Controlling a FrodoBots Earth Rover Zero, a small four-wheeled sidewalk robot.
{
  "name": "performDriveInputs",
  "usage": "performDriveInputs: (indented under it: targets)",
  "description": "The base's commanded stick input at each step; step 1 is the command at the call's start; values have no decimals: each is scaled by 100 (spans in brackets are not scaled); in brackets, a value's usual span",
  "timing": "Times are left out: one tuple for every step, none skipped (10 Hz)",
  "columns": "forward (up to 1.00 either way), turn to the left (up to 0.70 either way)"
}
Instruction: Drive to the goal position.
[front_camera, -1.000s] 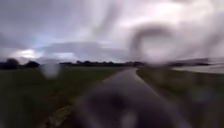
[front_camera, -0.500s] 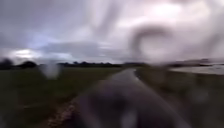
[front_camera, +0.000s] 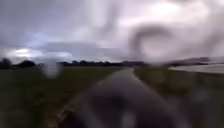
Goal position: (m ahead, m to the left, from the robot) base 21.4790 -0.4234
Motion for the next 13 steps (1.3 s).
performDriveInputs:
  targets:
    - [70, -14]
    - [70, -14]
    - [70, -14]
    - [70, -14]
    - [70, -14]
    - [70, -14]
    - [70, -14]
    - [70, -14]
    - [70, -14]
    - [70, -14]
    - [70, -14]
    - [70, -14]
    - [70, -14]
